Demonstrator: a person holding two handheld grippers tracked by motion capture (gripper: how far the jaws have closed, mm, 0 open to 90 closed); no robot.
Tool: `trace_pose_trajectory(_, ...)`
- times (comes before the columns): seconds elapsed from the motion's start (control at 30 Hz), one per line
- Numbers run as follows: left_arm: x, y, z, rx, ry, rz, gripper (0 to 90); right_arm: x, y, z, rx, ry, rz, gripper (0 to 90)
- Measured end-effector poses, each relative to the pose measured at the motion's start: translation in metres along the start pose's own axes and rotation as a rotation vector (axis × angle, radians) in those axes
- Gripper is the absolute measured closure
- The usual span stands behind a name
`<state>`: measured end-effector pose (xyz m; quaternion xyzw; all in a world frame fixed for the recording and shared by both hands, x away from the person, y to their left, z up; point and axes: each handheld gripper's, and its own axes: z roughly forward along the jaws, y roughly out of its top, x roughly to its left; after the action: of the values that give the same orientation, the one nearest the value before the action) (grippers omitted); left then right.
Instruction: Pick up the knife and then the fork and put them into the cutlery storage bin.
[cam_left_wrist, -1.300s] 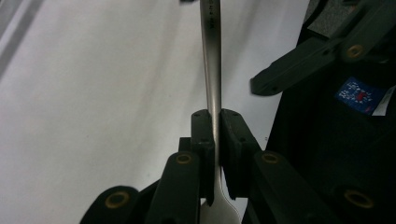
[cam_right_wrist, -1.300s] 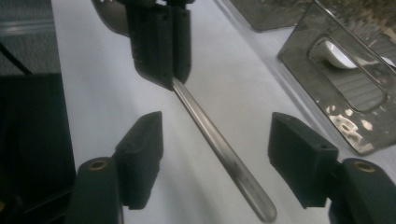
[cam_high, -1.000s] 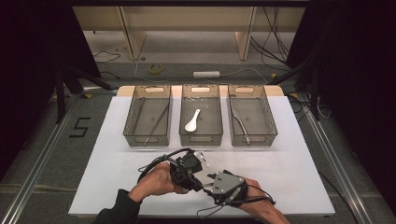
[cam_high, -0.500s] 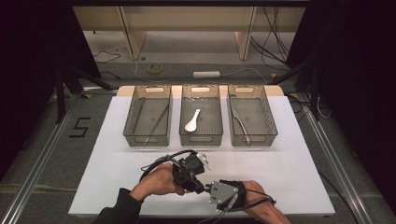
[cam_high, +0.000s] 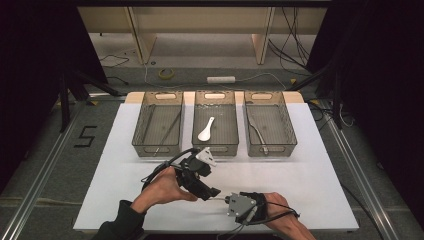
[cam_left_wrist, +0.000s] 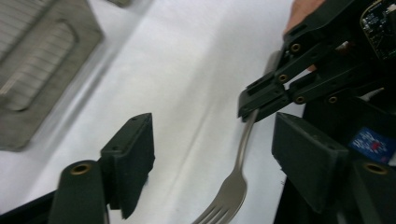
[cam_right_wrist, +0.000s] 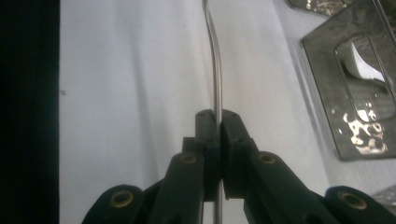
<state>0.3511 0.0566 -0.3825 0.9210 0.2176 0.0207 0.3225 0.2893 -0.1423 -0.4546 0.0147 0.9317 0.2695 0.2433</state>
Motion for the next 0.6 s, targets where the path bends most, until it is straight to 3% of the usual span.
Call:
trace_pose_trajectory(0.23, 0.011, -0.011, -0.017, -0.149, 0.072, -0.043, 22.0, -0.012, -0.012, -0.005, 0.023, -0.022, 0.056, 87.8)
trace_pose_trajectory(0.43, 0.020, -0.028, -0.029, -0.299, 0.101, -0.106, 18.5, -0.028, -0.026, -0.011, 0.037, -0.065, 0.152, 87.7)
trace_pose_trajectory(0.6, 0.028, -0.046, -0.033, -0.390, 0.124, -0.163, 17.5, -0.047, -0.038, -0.018, 0.037, -0.097, 0.247, 87.7)
